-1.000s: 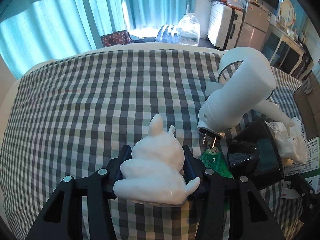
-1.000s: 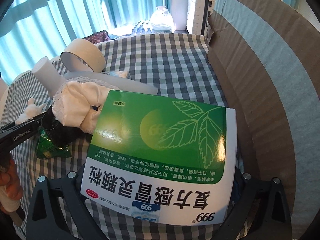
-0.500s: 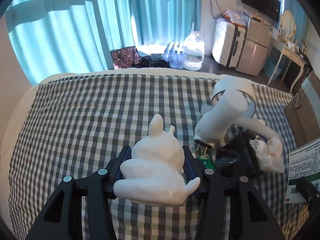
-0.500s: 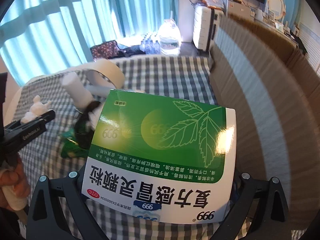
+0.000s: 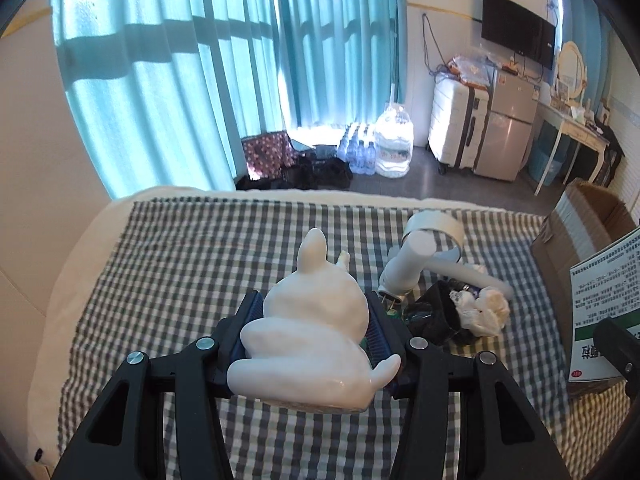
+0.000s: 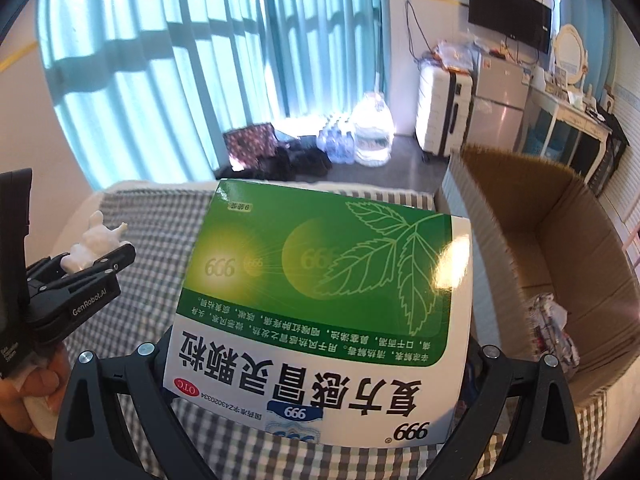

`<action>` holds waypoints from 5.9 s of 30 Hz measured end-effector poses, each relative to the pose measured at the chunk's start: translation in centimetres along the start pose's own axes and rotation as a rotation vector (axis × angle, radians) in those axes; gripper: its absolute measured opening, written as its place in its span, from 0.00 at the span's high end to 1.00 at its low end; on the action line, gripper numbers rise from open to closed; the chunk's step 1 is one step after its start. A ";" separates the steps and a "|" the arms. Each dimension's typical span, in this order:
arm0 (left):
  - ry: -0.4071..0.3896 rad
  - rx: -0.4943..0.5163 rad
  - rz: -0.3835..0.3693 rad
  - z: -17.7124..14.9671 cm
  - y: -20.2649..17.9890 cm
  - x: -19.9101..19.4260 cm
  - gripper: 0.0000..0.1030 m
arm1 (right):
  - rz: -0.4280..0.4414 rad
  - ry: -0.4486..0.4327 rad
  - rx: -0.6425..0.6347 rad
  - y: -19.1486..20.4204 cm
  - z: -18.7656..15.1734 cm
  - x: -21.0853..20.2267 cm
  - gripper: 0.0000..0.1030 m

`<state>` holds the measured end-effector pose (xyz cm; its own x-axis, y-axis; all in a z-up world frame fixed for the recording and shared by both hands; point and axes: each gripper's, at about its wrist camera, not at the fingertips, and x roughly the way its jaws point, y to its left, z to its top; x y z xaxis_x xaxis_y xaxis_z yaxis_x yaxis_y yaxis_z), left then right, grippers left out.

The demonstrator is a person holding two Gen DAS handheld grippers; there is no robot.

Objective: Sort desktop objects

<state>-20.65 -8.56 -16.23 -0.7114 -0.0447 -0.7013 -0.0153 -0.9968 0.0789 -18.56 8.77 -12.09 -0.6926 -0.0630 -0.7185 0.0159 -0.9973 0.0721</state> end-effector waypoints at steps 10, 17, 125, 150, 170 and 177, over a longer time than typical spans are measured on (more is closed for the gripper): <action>-0.109 -0.023 -0.020 0.9 1.3 -8.2 0.50 | 0.035 -0.089 -0.010 1.2 -0.1 -6.7 0.05; -0.167 -0.043 -0.042 1.2 1.3 -12.6 0.50 | 0.032 -0.137 -0.034 1.9 -0.1 -10.6 0.05; -0.057 0.262 -0.394 4.4 -32.7 -6.6 0.49 | -0.170 -0.104 0.145 -26.8 -0.7 -9.6 0.05; 0.190 0.338 -0.453 4.3 -37.5 3.5 0.49 | -0.155 0.079 0.032 -27.4 -2.3 -0.5 0.05; 0.072 0.291 -0.432 7.1 -34.5 -1.1 0.20 | -0.160 0.042 -0.007 -25.3 -1.5 -2.6 0.03; 0.028 0.246 -0.439 8.4 -32.6 -3.9 0.16 | -0.174 -0.013 -0.017 -23.9 -0.4 -5.0 0.00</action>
<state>-23.25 24.69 -10.10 -0.5814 0.3705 -0.7244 -0.4769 -0.8765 -0.0655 -15.15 32.90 -10.52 -0.6954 0.1109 -0.7100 -0.0929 -0.9936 -0.0642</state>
